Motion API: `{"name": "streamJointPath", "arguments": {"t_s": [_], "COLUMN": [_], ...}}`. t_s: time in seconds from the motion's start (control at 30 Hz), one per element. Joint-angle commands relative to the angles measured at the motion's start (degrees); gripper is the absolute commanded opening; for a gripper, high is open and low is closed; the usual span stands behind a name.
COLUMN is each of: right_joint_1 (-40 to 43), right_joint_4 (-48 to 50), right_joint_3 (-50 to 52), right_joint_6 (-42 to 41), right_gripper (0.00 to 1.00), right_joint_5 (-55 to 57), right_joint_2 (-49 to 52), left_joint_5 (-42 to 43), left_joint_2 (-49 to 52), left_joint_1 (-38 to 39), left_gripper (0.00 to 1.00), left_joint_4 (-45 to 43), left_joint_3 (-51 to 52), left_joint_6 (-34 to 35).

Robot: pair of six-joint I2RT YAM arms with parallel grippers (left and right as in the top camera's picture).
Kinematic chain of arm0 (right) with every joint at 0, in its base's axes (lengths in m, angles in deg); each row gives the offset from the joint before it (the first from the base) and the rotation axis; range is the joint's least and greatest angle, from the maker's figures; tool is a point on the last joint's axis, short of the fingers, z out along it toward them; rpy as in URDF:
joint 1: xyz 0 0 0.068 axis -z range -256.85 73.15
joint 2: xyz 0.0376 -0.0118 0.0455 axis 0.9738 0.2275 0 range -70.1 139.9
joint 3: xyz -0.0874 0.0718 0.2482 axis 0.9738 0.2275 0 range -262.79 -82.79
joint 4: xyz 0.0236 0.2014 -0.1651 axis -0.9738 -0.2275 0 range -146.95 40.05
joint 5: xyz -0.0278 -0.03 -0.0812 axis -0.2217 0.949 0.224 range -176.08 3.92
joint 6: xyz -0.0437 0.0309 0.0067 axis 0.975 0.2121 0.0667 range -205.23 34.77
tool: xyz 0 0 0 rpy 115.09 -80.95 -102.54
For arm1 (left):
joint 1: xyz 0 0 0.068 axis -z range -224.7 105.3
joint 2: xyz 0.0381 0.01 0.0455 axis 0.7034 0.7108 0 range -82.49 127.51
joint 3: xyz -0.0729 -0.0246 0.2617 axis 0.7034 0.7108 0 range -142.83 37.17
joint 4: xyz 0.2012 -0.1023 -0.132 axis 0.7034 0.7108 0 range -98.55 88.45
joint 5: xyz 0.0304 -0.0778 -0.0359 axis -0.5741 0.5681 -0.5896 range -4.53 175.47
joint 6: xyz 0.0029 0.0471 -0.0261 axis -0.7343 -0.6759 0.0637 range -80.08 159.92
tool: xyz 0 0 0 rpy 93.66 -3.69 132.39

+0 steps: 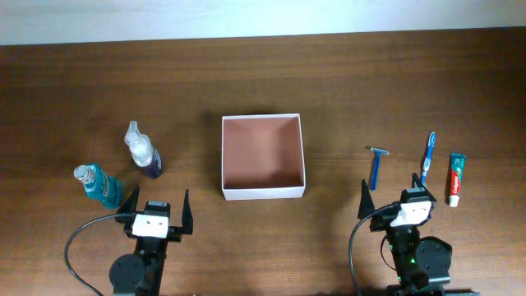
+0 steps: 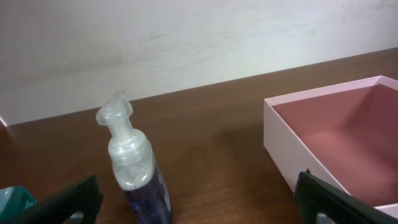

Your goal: Pack container

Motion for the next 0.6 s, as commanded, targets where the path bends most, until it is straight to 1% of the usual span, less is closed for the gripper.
{"name": "streamJointPath", "arguments": {"t_s": [0.0, 0.17, 0.23, 0.37, 0.57], "right_joint_1": [0.3, 0.3, 0.3, 0.3, 0.3], "right_joint_4": [-0.3, -0.2, -1.4, -8.2, -19.6], "right_joint_3": [0.3, 0.2, -0.5, -5.6, -17.6], "right_joint_6": [-2.1, -3.5, -4.1, -4.1, -4.1], "right_gripper": [0.99, 0.99, 0.99, 0.98, 0.99], "right_joint_5": [-0.9, -0.9, -1.8, -3.9, -3.9], "right_joint_2": [0.2, 0.9, 1.2, 2.1, 9.1], "left_joint_5": [-0.2, -0.2, -0.2, -1.1, -2.8], "left_joint_2": [-0.4, -0.4, -0.3, 1.5, 10.2], "left_joint_1": [-0.1, -0.1, -0.1, -0.1, -0.1], "left_gripper": [0.99, 0.99, 0.99, 0.99, 0.99], "left_joint_4": [-0.8, -0.5, 1.6, 8.0, 16.7], "left_joint_3": [0.4, 0.3, -0.6, -6.7, -19.9], "left_joint_6": [0.7, 2.6, 3.8, 7.9, 8.0]}}
